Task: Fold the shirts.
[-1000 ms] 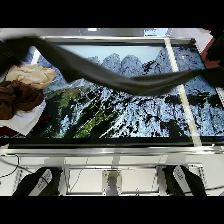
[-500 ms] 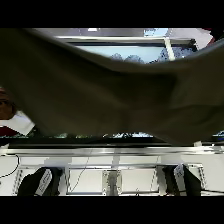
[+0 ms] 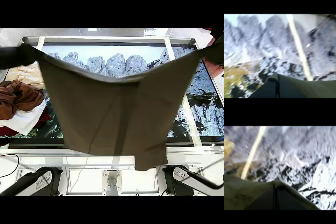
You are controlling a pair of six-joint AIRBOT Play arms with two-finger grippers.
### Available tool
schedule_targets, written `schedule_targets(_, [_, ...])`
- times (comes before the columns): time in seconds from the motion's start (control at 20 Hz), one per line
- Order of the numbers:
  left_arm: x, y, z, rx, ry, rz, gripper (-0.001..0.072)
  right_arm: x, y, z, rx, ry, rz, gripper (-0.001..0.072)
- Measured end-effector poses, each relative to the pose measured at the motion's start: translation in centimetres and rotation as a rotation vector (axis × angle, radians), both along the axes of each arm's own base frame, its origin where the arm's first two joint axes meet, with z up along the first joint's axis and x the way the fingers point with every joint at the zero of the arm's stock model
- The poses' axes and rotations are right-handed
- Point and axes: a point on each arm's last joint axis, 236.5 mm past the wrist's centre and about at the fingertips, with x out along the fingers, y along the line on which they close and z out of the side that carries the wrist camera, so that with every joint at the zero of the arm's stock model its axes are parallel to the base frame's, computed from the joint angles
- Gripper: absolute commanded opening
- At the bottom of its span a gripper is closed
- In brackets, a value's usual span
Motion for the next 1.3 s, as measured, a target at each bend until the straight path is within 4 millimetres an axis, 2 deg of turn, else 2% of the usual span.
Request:
schedule_targets(0.1, [3.4, 0.7, -5.5, 0.022, 0.093, 0.056, 0.0010, 3.8, 0.5, -7.0, -0.026, 0.128, -0.016, 0.0025])
schedule_targets(0.2, [6.4, 1.6, -11.2, 0.035, 0.176, 0.114, 0.0009, 7.3, 0.6, -12.7, -0.031, 0.201, -0.056, 0.0026])
schedule_targets(0.3, [8.2, 2.1, -16.4, 0.043, 0.255, 0.147, 0.0010, 9.8, 0.4, -17.5, -0.027, 0.252, -0.096, 0.0026])
schedule_targets(0.45, [9.1, 2.3, -22.5, 0.057, 0.358, 0.162, 0.0010, 11.4, 0.2, -22.7, -0.037, 0.313, -0.123, 0.0025])
schedule_targets(0.55, [9.0, 2.5, -25.0, 0.073, 0.407, 0.162, 0.0010, 11.1, -0.2, -25.0, -0.078, 0.355, -0.115, 0.0025])
schedule_targets(0.75, [7.5, 3.3, -28.2, 0.141, 0.503, 0.142, 0.0010, 8.2, -1.5, -28.5, -0.196, 0.488, -0.059, 0.0025])
schedule_targets(0.9, [6.5, 3.8, -29.3, 0.177, 0.552, 0.135, 0.0010, 6.4, -2.2, -29.6, -0.248, 0.560, -0.027, 0.0025])
schedule_targets(1.2, [4.8, 4.4, -30.3, 0.216, 0.628, 0.129, 0.0010, 5.1, -2.5, -28.5, -0.280, 0.579, -0.007, 0.0025])
schedule_targets(1.3, [3.7, 4.4, -30.9, 0.223, 0.673, 0.120, 0.0010, 4.5, -2.3, -28.8, -0.285, 0.598, 0.004, 0.0026])
